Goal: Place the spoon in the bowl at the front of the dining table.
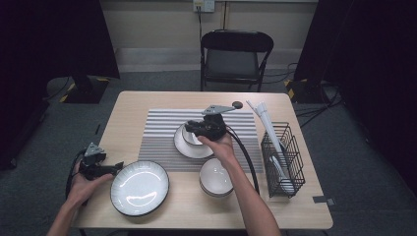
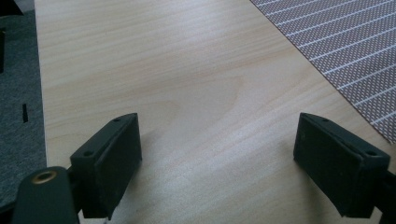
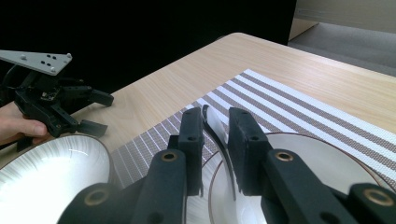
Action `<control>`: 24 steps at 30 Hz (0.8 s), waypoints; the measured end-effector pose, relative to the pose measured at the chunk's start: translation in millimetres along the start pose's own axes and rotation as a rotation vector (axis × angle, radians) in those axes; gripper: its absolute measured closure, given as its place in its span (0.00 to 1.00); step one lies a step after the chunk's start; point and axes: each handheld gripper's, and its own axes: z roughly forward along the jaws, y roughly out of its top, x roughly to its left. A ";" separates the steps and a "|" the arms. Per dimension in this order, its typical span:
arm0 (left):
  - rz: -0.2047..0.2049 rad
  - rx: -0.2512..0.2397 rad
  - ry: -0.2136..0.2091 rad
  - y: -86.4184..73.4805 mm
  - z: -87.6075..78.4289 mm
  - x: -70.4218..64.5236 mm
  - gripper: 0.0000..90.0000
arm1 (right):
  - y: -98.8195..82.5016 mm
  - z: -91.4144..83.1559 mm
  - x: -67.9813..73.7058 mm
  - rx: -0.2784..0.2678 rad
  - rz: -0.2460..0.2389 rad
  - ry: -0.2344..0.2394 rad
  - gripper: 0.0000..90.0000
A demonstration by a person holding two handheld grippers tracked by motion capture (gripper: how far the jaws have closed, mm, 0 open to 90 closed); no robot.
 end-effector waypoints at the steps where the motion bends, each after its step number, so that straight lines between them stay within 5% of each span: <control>1: 0.000 0.000 0.000 0.0 0.0 0.0 0.16 | 0.1 0.9 0.5 0.002 0.002 0.002 0.84; 24: 0.000 0.000 0.000 0.0 0.0 0.0 0.16 | 0.7 6.9 1.6 0.086 -0.022 0.003 0.81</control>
